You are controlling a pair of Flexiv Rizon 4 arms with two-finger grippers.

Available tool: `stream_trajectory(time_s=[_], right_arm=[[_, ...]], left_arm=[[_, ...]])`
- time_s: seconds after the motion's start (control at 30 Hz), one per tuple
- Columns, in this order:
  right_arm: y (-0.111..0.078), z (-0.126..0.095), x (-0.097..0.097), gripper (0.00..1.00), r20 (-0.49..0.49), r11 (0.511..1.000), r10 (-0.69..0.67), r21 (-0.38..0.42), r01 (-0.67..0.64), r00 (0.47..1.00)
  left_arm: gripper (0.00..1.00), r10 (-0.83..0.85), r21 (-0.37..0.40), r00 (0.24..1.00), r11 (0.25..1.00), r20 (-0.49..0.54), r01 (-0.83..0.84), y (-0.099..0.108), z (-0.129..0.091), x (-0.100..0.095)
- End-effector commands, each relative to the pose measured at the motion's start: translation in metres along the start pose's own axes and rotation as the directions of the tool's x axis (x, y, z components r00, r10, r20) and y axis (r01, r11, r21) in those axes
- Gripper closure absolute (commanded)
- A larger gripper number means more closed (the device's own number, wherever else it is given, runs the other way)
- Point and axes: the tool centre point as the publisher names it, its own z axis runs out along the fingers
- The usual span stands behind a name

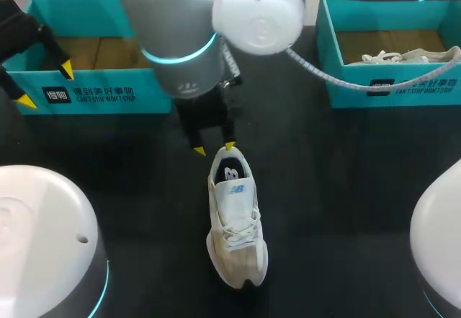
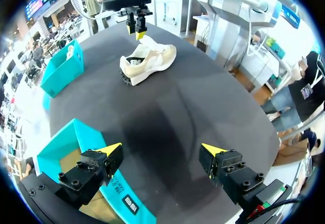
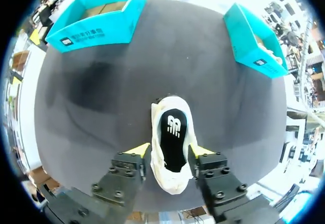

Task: Take the shoe out of the shoebox, open the shoe tongue, remove and reinsert the insole, then place the shoe into the shoebox

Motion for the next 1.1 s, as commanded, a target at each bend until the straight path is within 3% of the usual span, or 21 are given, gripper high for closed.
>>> stream_trajectory(time_s=[0.03, 0.5, 0.67, 0.87, 1.1], right_arm=[[-0.012, 0.003, 0.005, 1.00, 0.051, 0.999, 0.022, -0.024, -0.021, 0.998], [-0.012, 0.003, 0.005, 1.00, 0.051, 0.999, 0.022, -0.024, -0.021, 0.998], [-0.013, 0.029, 0.010, 1.00, 0.080, 0.997, 0.075, -0.040, -0.072, 0.994], [-0.008, 0.062, 0.010, 1.00, 0.178, 0.990, 0.140, 0.010, -0.144, 0.974], [-0.008, 0.062, 0.010, 1.00, 0.178, 0.990, 0.140, 0.010, -0.144, 0.974]], left_arm=[[0.00, 0.008, -0.003, 1.000, 1.000, -0.015, -0.008, 0.000, -0.003, 0.001], [0.00, 0.008, -0.003, 1.000, 1.000, -0.015, -0.008, 0.000, -0.003, 0.001], [0.00, 0.008, -0.003, 1.000, 1.000, -0.015, -0.008, 0.000, -0.003, 0.001], [0.00, 0.008, -0.003, 1.000, 1.000, -0.015, -0.008, 0.000, -0.003, 0.001], [0.00, 0.008, -0.003, 1.000, 1.000, -0.015, -0.008, 0.000, -0.003, 0.001]])
